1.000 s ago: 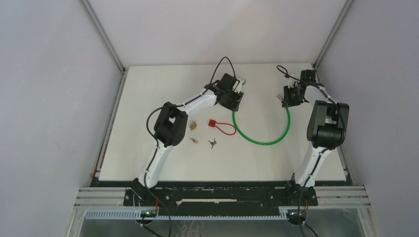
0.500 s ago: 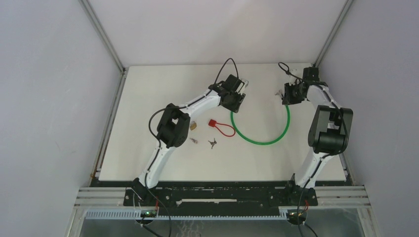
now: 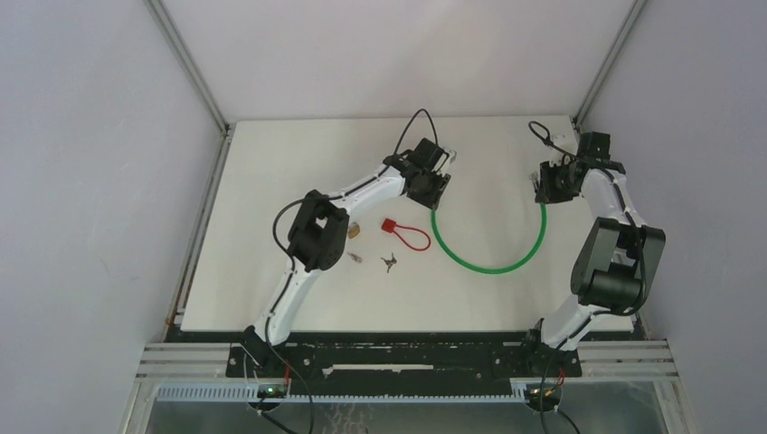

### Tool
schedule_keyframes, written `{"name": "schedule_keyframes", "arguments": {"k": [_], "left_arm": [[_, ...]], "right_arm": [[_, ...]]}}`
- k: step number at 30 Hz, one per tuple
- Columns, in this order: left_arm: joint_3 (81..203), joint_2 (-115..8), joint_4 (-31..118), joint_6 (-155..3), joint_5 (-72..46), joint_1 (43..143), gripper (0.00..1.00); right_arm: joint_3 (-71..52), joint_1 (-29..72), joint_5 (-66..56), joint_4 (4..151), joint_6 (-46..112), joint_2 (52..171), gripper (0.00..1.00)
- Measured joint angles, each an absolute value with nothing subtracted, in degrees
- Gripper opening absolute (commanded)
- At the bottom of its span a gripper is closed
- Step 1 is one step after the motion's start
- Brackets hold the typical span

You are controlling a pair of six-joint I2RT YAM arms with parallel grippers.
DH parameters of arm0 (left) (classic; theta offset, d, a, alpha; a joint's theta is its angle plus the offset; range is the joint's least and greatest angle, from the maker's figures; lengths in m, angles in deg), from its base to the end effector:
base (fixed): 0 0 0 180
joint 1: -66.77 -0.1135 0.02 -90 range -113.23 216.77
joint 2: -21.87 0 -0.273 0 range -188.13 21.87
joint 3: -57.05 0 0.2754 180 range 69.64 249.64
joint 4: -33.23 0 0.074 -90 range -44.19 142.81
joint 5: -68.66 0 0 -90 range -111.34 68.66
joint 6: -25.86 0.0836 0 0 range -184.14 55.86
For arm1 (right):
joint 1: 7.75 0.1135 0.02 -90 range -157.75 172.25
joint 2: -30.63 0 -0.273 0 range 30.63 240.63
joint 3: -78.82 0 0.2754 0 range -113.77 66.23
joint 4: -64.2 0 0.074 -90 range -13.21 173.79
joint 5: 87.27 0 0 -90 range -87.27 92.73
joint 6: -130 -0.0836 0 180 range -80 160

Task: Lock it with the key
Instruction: Pick up the lock from the center of the board.

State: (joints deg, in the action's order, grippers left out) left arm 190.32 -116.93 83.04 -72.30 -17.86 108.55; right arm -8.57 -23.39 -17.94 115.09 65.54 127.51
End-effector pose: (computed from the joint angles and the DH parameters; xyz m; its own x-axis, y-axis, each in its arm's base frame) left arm 0.4359 -0.3963 0.1373 -0.7052 0.4401 -0.5559 0.5967 0.7918 -0.1301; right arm 0.3927 -0.0793 0.2068 -0.7917 -0.1973 -0.5782 -0.2849 0.9564 0.0638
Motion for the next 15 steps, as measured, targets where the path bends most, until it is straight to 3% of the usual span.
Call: {"name": "schedule_keyframes", "arguments": {"k": [15], "left_arm": [[189.38, -117.02, 82.83, -73.48, -15.78, 111.76, 0.46]], "right_arm": [[-1.25, -23.52, -20.1, 117.26, 65.67, 118.26, 0.0]]}}
